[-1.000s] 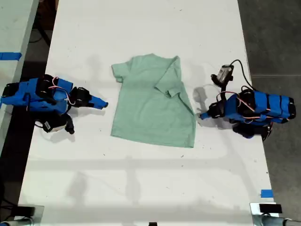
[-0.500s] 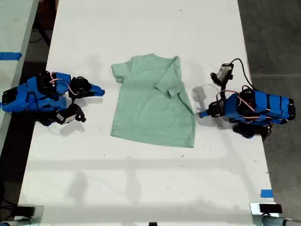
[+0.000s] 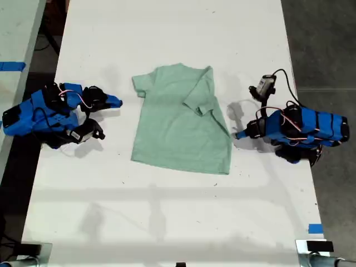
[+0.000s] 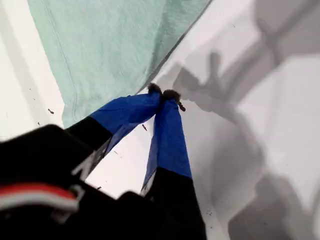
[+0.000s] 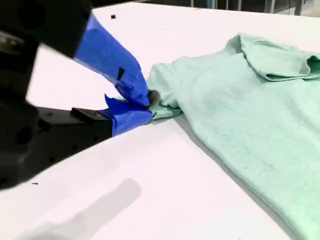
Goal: Fold t shirt
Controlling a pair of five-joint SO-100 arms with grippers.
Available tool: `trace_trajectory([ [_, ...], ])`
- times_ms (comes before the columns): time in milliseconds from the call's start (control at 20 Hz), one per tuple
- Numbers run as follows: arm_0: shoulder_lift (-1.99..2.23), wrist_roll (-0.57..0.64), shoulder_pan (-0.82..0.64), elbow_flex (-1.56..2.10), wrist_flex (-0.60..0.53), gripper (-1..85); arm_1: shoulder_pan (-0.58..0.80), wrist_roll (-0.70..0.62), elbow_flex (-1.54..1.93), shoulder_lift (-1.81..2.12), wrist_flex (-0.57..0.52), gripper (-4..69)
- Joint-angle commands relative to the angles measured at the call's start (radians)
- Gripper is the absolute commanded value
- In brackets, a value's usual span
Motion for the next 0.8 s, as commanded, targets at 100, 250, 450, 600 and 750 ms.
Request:
trace_trajectory([
  [100,0.006,0.011,-0.003,0.043,-0.012,-0.3,-0.002,-0.02,0.052,0.008,-0.025,1.4],
  [250,0.006,0.083,-0.109,0.037,-0.009,-0.3,0.0,-0.021,0.052,0.008,-0.025,1.4],
  [450,0.006,0.02,-0.051,0.038,-0.012,-0.3,0.0,-0.021,0.052,0.006,-0.025,1.4],
  [600,0.008,0.028,-0.009,0.038,-0.012,-0.3,-0.006,-0.017,0.052,0.006,-0.025,1.4],
  [750,0.008,0.038,-0.02,0.038,-0.012,-0.3,-0.009,-0.014,0.052,0.006,-0.025,1.4],
])
